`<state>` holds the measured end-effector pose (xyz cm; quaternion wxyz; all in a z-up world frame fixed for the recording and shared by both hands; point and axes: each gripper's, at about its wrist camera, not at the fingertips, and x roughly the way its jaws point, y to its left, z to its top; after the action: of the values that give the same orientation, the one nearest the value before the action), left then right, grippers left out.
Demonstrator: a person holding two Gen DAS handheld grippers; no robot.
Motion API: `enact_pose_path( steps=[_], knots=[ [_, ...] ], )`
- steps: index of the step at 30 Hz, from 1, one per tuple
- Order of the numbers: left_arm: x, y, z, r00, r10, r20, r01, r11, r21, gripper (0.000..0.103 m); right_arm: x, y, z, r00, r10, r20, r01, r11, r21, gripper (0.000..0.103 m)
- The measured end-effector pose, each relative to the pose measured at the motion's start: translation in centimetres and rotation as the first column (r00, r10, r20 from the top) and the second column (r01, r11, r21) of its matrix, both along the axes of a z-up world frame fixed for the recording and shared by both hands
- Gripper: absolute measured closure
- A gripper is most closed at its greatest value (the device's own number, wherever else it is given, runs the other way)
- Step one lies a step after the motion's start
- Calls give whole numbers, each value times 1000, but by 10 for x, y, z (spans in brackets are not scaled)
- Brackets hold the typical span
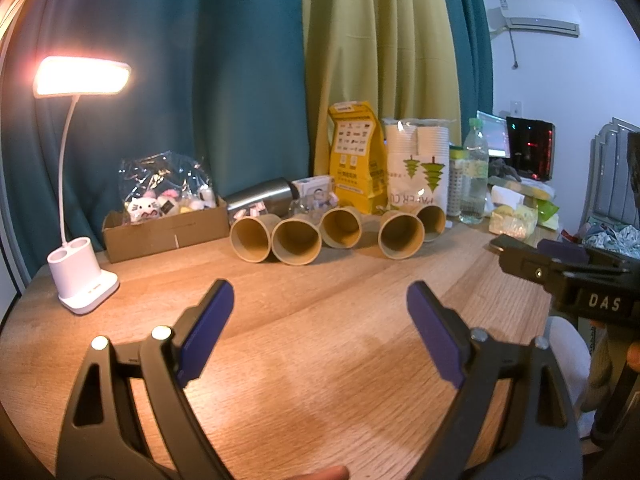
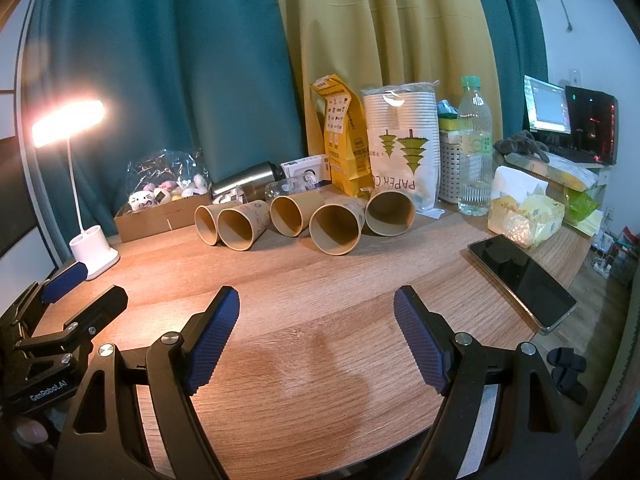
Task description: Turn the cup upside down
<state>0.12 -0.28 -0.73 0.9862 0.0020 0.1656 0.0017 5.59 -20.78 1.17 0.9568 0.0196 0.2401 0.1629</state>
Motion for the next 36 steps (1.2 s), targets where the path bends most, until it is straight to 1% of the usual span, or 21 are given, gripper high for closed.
enact_pose_path(
  steps=[10, 13, 14, 15, 17, 20, 22, 24, 25, 27, 28, 30, 33, 35, 36],
  knots=[
    [1, -1, 0, 1000, -3, -3, 3, 1000, 1, 13, 0, 0, 0, 1000, -3, -1, 3, 1000, 1, 21],
    [2, -5, 0, 999, -46, -11, 46, 999, 4, 13, 2, 0, -3, 1000, -3, -13, 3, 1000, 0, 21],
    [4, -9, 0, 998, -54, -26, 54, 998, 31, 13, 4, 1, -4, 1000, -1, -22, 1, 1000, -2, 21],
    [8, -15, 0, 997, -57, -51, 61, 995, 76, 13, 6, 0, -5, 1000, 0, -29, 0, 1000, -4, 21],
    [16, -23, 6, 994, -71, -87, 81, 990, 117, 13, 12, 1, -6, 999, 7, -46, -8, 1000, -12, 21],
    [32, -21, 22, 986, -100, -136, 114, 988, 103, 13, 24, 3, -8, 997, 30, -74, -32, 999, -18, 21],
    [49, -17, 30, 978, -100, -185, 123, 986, 113, 13, 36, 4, -11, 994, 46, -97, -48, 999, -17, 21],
    [74, -9, 34, 964, -96, -247, 126, 986, 111, 13, 48, 6, -12, 993, 40, -115, -45, 998, -39, 21],
    [92, -4, 35, 951, -99, -293, 135, 985, 104, 13, 58, 7, -13, 991, 34, -126, -41, 998, -48, 21],
    [123, 8, 37, 928, -105, -358, 145, 985, 88, 13, 74, 10, -14, 988, 39, -152, -46, 998, -48, 21],
    [139, 13, 36, 920, -96, -380, 140, 986, 91, 13, 82, 11, -15, 986, 41, -162, -49, 998, -50, 21],
    [172, 19, 32, 892, -89, -444, 154, 982, 112, 13, 95, 12, -16, 984, 44, -173, -52, 998, -45, 21],
    [218, 33, 23, 857, -69, -510, 148, 982, 116, 13, 113, 14, -21, 977, 61, -204, -66, 998, -19, 21],
    [245, 46, 21, 842, -62, -536, 130, 987, 89, 13, 123, 16, -27, 971, 72, -230, -75, 997, -8, 21],
    [257, 52, 21, 838, -54, -543, 121, 989, 87, 13, 127, 17, -30, 968, 76, -241, -80, 997, -5, 21]
  ],
)
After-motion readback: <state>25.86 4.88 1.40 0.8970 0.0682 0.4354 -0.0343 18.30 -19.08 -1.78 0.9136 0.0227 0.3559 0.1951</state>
